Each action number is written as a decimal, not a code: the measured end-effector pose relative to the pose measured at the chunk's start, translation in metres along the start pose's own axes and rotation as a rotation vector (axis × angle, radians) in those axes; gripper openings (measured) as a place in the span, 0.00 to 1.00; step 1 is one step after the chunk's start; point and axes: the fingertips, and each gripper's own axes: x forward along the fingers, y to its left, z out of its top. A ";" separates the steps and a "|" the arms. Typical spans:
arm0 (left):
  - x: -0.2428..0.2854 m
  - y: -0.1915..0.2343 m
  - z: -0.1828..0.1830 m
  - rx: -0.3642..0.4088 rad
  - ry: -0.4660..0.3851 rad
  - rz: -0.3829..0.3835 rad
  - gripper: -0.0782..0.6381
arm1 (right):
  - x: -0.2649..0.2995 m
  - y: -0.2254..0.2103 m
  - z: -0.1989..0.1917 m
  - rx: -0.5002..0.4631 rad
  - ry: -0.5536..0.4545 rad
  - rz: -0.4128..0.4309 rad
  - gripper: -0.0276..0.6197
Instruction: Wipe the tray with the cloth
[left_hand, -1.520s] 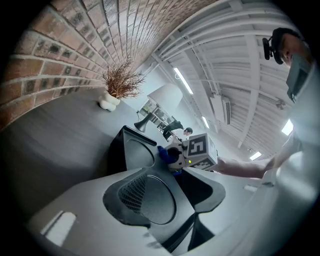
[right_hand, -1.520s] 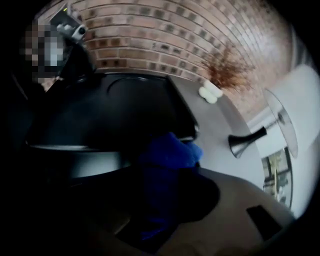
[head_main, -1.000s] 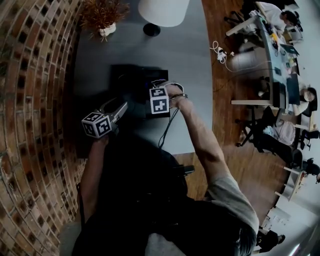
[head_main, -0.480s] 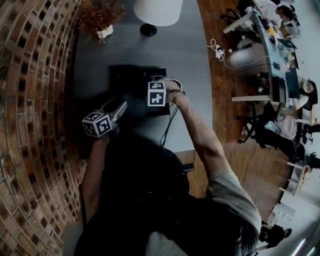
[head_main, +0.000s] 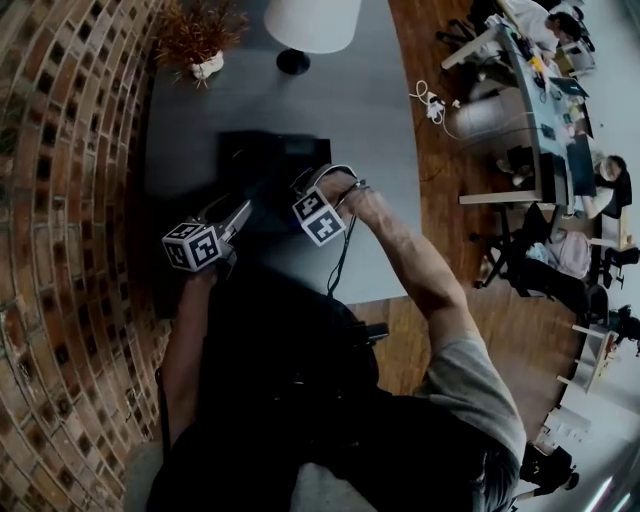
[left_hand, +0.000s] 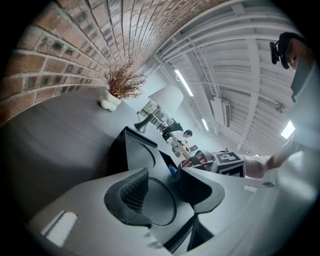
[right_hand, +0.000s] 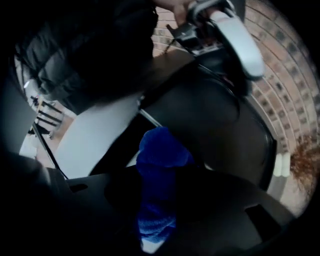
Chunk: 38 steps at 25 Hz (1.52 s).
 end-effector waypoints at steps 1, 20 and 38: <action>0.000 0.000 -0.001 0.000 0.001 0.001 0.40 | 0.001 0.003 0.002 -0.004 -0.009 -0.001 0.30; 0.002 -0.002 0.000 -0.006 -0.006 -0.009 0.40 | 0.006 -0.040 -0.075 0.412 0.353 -0.159 0.30; 0.001 -0.002 0.002 -0.021 -0.027 -0.032 0.40 | -0.001 -0.058 -0.130 0.098 0.769 -0.323 0.30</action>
